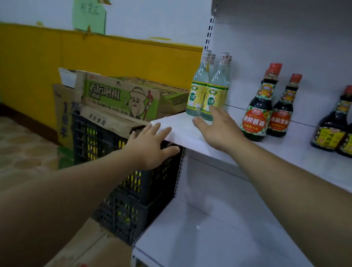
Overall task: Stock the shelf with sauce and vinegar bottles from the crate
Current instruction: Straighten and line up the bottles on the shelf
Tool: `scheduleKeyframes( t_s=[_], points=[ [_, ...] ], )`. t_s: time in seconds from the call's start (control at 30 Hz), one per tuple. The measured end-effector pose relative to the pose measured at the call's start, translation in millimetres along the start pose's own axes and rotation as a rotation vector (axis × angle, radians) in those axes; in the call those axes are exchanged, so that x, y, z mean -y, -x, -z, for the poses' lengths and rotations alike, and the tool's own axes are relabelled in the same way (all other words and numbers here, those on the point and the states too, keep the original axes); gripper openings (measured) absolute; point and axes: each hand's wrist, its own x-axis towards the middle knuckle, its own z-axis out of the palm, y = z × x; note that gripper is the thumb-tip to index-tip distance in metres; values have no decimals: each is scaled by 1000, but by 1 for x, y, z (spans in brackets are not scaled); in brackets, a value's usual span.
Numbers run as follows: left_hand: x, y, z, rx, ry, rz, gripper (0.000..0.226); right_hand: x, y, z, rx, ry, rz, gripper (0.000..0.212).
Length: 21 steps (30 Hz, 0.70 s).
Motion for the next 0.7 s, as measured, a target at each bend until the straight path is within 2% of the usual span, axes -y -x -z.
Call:
scheduleKeyframes(
  t_s=[0.2, 0.37, 0.6, 0.7],
  points=[
    [59, 135, -20, 149, 29, 192, 79, 56, 64, -32, 68, -8, 115, 82],
    [141, 245, -49, 207, 82, 391, 84, 126, 124, -107, 198, -130, 190, 81],
    [234, 405, -103, 283, 204, 701, 101, 206, 249, -265, 600, -261, 159, 76],
    [254, 458, -125, 276, 251, 790, 103, 230, 294, -312, 745, -254, 274, 68]
  ],
)
